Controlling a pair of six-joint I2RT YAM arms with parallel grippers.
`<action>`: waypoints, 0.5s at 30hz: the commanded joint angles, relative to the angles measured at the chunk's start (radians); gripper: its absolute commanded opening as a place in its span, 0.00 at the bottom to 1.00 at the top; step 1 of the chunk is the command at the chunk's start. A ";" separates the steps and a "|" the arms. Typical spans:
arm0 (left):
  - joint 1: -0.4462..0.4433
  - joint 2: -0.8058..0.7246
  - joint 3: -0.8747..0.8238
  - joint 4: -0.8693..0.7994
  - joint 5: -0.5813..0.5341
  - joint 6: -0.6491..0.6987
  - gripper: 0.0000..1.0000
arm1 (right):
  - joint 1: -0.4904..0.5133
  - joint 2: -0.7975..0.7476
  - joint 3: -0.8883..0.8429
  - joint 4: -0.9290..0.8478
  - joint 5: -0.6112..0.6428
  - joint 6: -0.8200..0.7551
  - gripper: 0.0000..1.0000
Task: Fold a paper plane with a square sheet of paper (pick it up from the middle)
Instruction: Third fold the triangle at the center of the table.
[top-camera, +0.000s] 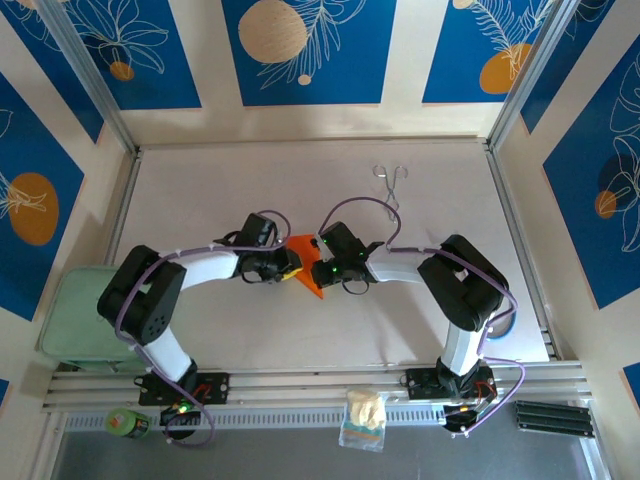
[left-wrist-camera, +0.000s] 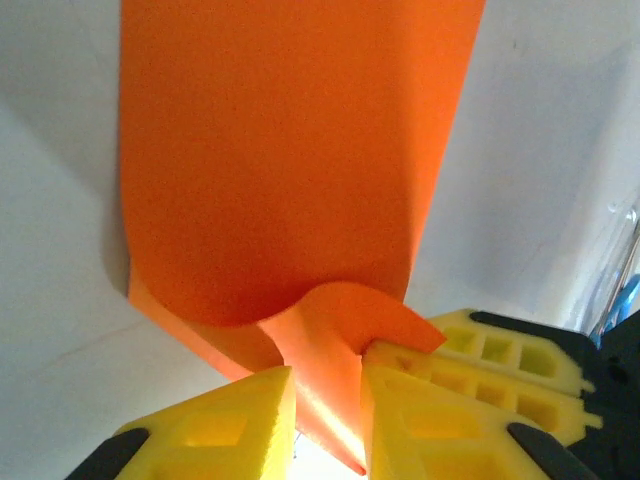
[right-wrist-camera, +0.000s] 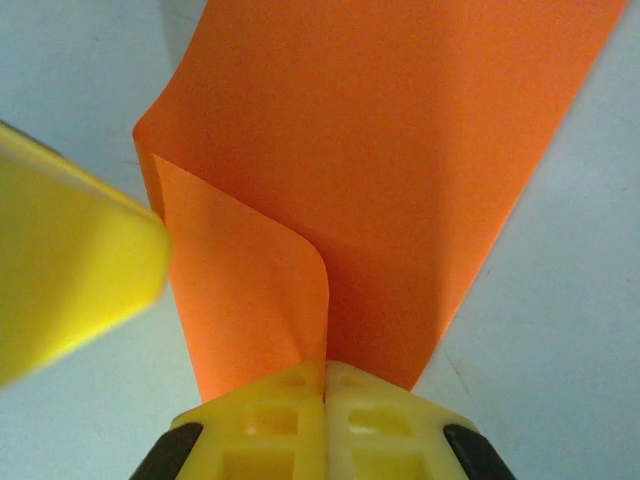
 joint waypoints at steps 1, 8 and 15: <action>-0.011 -0.011 -0.018 0.117 0.032 -0.055 0.23 | -0.004 0.029 0.013 -0.059 -0.014 -0.007 0.01; -0.021 0.019 -0.035 0.174 0.044 -0.082 0.19 | -0.005 0.033 0.019 -0.062 -0.015 -0.007 0.01; -0.026 0.042 -0.046 0.142 0.044 -0.064 0.18 | -0.004 0.036 0.021 -0.066 -0.012 -0.004 0.01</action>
